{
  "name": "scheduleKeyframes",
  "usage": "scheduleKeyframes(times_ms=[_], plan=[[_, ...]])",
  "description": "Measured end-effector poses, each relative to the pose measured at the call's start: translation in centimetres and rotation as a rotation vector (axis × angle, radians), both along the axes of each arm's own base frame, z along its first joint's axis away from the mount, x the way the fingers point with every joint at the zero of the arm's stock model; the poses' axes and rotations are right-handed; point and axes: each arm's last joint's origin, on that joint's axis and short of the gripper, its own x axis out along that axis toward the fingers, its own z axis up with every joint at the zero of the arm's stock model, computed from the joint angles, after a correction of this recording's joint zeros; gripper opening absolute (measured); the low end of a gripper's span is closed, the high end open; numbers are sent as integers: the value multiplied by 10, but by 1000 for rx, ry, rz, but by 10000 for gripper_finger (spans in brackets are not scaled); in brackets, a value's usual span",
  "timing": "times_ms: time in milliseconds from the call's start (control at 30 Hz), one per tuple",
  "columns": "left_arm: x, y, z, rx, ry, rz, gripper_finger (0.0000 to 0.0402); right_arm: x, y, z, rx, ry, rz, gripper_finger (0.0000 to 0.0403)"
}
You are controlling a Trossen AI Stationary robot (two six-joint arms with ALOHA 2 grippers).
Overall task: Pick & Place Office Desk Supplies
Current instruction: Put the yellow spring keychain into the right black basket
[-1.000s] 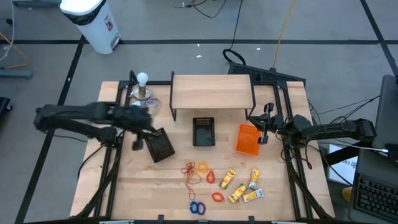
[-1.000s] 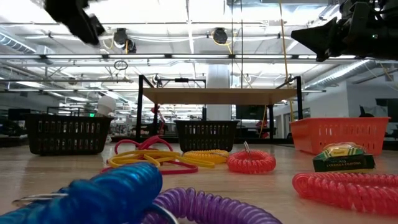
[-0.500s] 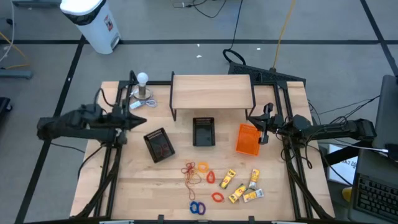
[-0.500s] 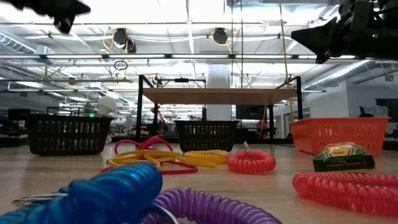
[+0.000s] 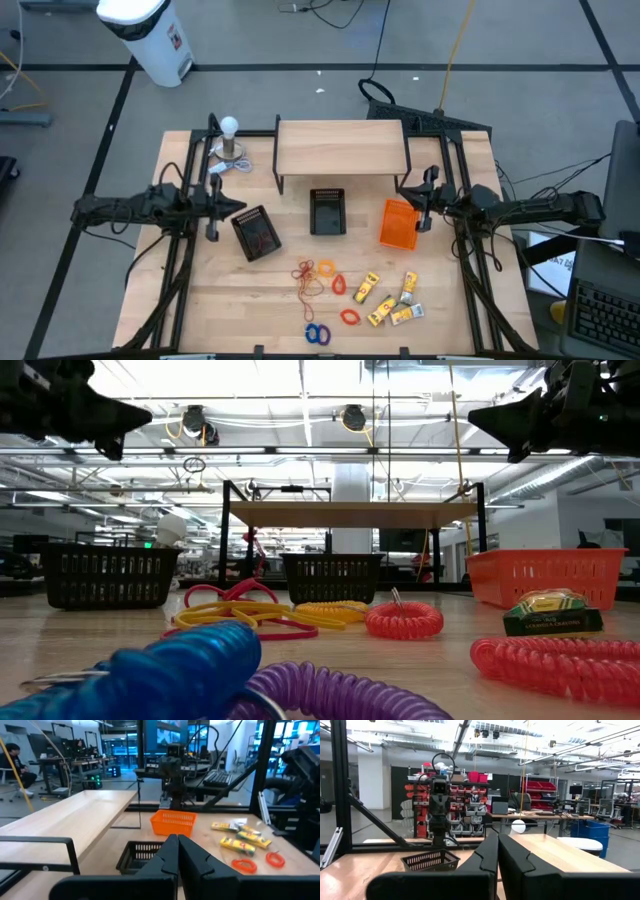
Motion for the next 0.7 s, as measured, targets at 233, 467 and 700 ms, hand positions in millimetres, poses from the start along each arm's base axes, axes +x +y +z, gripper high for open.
scheduleKeyframes(times_ms=[233, 467, 700], plan=[[4, 0, -19, 24, 66, 1, 1, 1, 0, -2, -16, 23, -4, 0], [6, 0, -34, 33, 106, 9, 1, 1, 0, -3, -8, 36, -3, 0], [7, 0, -38, 42, 113, 14, 0, 7, 0, -13, 2, 154, -3, 0]])
